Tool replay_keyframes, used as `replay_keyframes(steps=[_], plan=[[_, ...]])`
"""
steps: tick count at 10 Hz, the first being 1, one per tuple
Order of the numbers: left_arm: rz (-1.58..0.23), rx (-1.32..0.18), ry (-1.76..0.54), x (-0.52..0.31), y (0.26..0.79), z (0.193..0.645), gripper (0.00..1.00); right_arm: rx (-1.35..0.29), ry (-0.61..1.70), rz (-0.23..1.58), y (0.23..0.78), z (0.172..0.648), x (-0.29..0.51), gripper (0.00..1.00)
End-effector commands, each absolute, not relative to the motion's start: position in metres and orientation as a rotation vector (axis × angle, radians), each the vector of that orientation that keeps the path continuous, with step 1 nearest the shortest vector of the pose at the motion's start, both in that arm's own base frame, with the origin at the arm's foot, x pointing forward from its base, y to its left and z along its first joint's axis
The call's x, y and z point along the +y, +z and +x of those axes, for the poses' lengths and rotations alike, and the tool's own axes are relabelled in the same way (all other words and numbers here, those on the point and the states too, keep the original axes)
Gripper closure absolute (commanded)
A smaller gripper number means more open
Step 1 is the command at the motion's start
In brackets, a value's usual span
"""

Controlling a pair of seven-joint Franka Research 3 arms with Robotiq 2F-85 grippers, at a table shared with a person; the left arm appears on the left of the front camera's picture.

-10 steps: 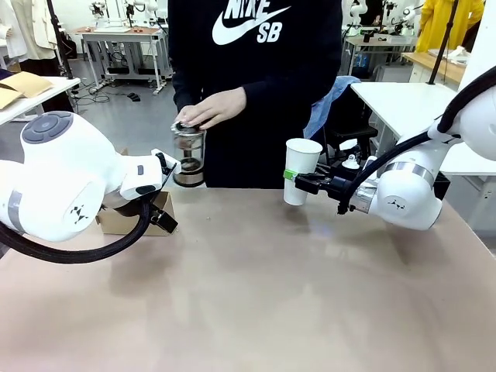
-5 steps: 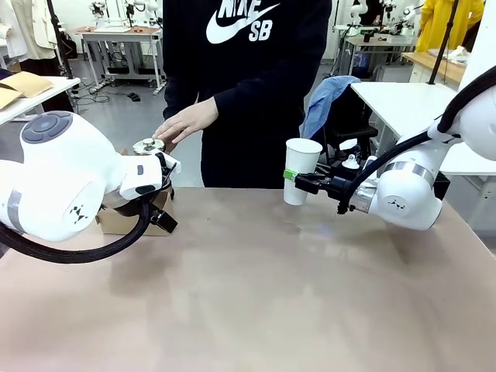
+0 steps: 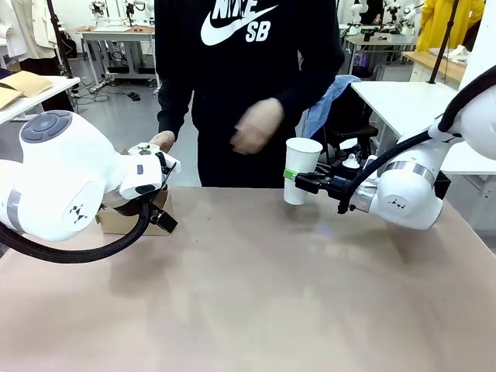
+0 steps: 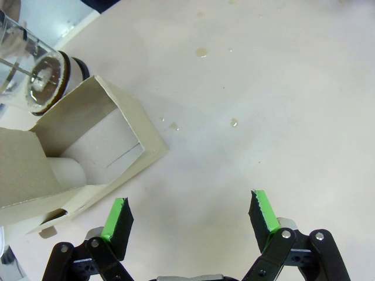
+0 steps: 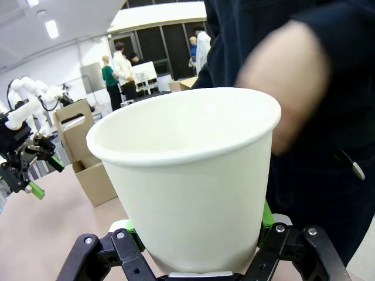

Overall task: Pour a drink into a cup and package it in a carrier.
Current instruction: When a person places the Paper Cup Lid on the 600 ml Paper Cup , lift the 600 ml Paper Cup.

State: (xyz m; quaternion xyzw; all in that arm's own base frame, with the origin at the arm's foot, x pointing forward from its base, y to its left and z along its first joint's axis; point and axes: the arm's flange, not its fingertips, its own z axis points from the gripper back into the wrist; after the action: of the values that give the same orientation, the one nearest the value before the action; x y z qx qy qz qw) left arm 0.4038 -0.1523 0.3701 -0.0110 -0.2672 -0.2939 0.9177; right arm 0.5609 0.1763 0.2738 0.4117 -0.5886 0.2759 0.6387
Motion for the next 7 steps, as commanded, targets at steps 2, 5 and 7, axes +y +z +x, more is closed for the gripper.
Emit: replay_keyframes(steps=[2, 5, 7], plan=[[-0.024, -0.550, -0.604, -0.1518, 0.3704, 0.4037, 0.00, -1.346, 0.629, 0.944, 0.2756, 0.5614, 0.1785, 0.19], [-0.024, -0.550, -0.604, -0.1518, 0.3704, 0.4037, 0.00, -1.346, 0.629, 0.944, 0.2756, 0.5614, 0.1785, 0.19], [-0.024, -0.550, -0.604, -0.1518, 0.3704, 0.4037, 0.00, -1.346, 0.629, 0.944, 0.2756, 0.5614, 0.1785, 0.19]])
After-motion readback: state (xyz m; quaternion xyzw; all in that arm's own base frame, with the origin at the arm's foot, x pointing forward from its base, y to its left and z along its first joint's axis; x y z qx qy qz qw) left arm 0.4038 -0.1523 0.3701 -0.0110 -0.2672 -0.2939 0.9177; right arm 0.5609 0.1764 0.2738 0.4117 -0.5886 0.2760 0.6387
